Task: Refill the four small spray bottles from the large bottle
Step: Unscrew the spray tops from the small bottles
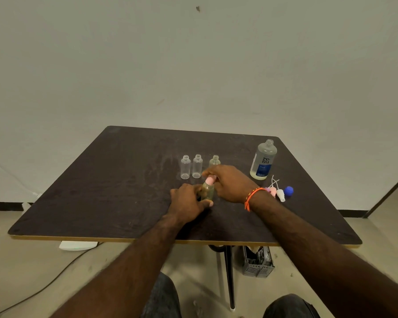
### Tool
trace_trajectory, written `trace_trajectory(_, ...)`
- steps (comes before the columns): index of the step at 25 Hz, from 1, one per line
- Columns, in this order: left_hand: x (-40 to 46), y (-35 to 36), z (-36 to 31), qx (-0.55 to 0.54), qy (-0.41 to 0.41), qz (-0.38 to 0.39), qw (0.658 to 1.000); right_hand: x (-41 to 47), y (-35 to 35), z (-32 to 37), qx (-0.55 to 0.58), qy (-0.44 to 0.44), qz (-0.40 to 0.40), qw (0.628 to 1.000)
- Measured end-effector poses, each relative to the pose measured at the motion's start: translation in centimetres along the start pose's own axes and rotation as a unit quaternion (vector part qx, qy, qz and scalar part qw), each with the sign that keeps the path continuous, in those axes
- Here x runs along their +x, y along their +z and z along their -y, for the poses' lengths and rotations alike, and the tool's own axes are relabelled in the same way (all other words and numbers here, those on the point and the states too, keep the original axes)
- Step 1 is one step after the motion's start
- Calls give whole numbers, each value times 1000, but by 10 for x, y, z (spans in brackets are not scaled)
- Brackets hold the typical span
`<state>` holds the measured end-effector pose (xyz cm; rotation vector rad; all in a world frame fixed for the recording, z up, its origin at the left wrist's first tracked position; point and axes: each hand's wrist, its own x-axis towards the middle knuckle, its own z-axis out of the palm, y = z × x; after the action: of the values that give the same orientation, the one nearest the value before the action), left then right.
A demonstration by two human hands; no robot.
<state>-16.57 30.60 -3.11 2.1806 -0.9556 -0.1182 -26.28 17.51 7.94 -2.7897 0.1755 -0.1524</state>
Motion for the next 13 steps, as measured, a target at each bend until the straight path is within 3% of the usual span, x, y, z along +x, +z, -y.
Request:
trace_trajectory(5,-3,-4,-5,22,-1,-10,1000,-1,3,-5,16,16,-56,998)
trace_trajectory(8,-4,-5,-7,28,-5,-15,999,-6,-6,-13,82,29,-164,983)
trace_trajectory(10,-4,-5,-7,26,-8,-17,999,-10,-14,-32,91,75,-223,968)
trace_trajectory(13,-4,-5,-8,23,-6,-20,1000,-19,-14,-77,-3,188,-199,962)
